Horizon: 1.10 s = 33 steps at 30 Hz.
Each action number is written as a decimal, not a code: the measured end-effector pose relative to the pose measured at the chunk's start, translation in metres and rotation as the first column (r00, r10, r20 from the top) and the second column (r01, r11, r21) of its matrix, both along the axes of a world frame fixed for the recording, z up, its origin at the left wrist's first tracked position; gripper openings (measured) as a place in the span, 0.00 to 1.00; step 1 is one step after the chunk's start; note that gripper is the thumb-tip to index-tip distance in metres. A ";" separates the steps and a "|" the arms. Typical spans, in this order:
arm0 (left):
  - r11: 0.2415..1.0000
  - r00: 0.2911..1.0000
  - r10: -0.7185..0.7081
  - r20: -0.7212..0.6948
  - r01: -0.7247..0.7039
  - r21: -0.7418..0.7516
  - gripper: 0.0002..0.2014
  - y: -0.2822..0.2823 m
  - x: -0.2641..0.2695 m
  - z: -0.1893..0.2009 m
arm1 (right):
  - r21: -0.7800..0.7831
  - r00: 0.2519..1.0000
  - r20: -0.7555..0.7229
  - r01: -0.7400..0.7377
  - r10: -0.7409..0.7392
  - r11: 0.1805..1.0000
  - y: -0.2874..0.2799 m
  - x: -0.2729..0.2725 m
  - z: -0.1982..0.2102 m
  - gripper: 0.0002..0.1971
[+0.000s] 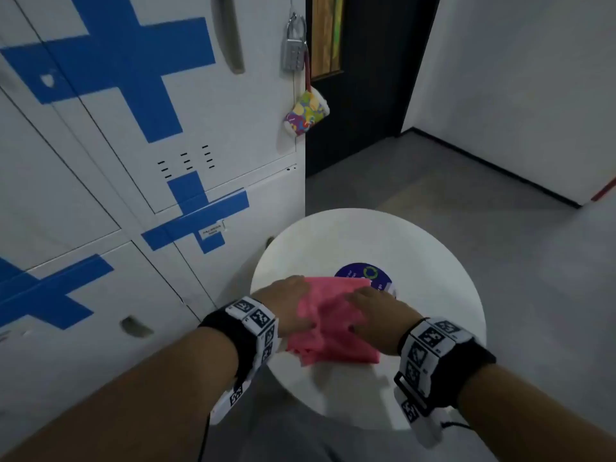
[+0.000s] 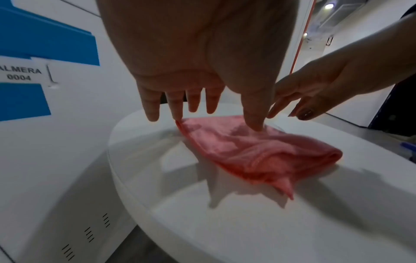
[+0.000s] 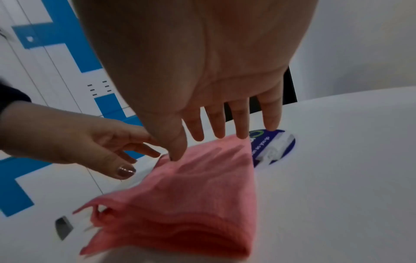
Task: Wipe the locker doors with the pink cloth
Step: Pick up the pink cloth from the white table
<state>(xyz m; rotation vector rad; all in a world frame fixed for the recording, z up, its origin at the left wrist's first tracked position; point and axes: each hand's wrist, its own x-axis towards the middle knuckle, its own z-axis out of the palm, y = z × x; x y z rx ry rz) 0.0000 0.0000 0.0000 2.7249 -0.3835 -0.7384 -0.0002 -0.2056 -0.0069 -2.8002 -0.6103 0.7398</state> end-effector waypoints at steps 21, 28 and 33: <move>0.995 0.995 0.100 0.006 -0.100 0.022 0.06 -0.024 0.008 -0.019 | -0.058 0.999 0.042 -0.026 0.029 0.998 0.006 -0.001 -0.025 0.36; 0.952 0.962 0.255 -0.103 -0.268 -0.149 0.12 -0.004 -0.001 -0.006 | 0.190 0.989 -0.071 0.143 -0.132 0.971 0.025 -0.007 -0.005 0.33; 0.879 0.927 0.360 -0.108 -0.376 -0.293 0.10 0.033 -0.017 0.020 | 0.373 0.991 -0.042 0.135 -0.129 0.918 0.060 -0.009 0.020 0.36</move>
